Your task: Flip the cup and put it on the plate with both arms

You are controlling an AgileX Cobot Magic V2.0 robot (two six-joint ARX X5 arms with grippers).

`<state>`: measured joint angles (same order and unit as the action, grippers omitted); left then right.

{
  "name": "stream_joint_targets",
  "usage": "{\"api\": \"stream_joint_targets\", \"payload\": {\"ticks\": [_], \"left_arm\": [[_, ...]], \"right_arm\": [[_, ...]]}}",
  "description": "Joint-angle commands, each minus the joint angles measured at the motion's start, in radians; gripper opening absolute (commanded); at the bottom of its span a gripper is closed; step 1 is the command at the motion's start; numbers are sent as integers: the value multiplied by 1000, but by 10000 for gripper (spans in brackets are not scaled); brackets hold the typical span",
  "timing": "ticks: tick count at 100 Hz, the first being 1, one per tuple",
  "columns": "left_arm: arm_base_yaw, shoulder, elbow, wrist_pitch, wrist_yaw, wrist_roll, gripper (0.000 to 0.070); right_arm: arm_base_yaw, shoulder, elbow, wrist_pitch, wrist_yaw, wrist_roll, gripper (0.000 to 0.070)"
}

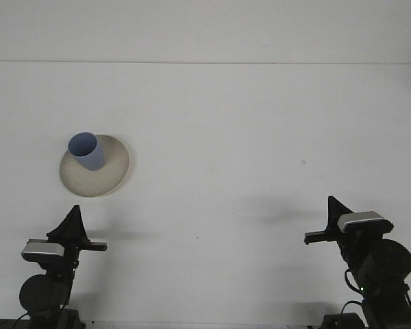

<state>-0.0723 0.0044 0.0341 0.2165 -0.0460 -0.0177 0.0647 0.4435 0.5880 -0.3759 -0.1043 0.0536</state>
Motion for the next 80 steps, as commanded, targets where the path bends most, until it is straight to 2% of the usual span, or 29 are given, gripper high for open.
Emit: {"api": "stream_joint_targets", "payload": {"ticks": [1,58,80], "left_arm": [[0,-1,-20,10,0,6,11],[0,-1,-20,10,0,6,11],[0,-1,-20,10,1,6,11]], "right_arm": [[1,2,8,10,0,2,0],[2,1,8,14,-1,2,0],[3,-82,5,18,6,2,0]]}}
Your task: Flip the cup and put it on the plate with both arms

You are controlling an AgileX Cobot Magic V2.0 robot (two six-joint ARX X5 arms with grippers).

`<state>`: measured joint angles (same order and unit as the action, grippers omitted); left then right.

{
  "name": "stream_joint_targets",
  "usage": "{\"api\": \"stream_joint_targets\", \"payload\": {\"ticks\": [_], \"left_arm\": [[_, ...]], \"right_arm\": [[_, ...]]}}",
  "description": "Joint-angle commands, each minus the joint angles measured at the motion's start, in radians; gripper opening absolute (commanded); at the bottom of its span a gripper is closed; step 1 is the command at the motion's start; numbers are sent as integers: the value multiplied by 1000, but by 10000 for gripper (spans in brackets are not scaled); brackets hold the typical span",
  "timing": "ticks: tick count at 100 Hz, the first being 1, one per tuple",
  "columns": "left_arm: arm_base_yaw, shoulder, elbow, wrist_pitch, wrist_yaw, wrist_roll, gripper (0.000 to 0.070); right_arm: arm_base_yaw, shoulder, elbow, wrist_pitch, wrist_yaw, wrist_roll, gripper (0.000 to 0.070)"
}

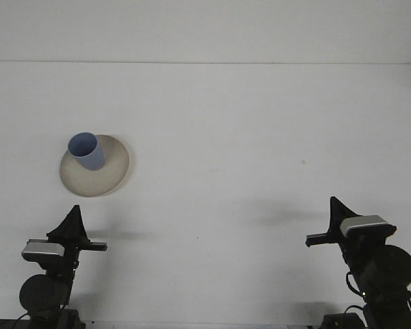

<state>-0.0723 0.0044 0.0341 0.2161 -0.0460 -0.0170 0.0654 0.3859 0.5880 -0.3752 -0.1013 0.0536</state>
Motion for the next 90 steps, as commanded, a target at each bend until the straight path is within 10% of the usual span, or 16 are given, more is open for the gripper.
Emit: {"api": "stream_joint_targets", "payload": {"ticks": [1,90], "left_arm": [[0,-1,-20,10,1,5,11],[0,-1,-20,10,1,5,11]], "right_arm": [[1,-29,5,17,3,2,0],[-67,-385,-523,480,27,2,0]]}}
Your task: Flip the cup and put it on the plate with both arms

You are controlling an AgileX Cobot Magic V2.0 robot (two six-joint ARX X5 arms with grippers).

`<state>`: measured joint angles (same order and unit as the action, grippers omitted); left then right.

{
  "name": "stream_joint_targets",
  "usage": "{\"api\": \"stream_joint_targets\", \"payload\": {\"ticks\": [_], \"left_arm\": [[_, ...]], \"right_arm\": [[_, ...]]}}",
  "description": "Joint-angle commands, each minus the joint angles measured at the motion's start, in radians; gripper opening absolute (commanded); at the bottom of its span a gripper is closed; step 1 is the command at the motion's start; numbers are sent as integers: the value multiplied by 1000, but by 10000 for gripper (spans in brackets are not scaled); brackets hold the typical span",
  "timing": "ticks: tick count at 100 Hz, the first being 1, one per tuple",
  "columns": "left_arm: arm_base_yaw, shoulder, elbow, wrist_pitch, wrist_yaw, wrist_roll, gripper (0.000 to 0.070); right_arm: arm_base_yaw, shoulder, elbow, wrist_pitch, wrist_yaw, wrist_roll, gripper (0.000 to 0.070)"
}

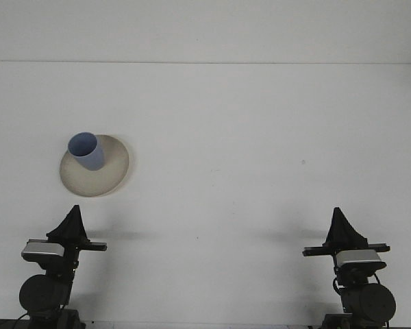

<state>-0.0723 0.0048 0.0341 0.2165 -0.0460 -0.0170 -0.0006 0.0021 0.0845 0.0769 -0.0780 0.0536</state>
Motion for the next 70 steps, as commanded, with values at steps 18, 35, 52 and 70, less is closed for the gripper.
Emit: {"api": "stream_joint_targets", "payload": {"ticks": [18,35,52,70], "left_arm": [[0,-2,-20,10,1,5,11],[0,-2,-20,10,0,5,11],[0,-2,-20,10,0,5,11],[0,-2,-20,10,1,5,11]], "right_arm": [[-1,-1,-72,101,27,2,0],[-1,-1,-72,104,26,2,0],[-1,-1,-72,104,26,2,0],[-1,-1,-72,104,27,2,0]]}}
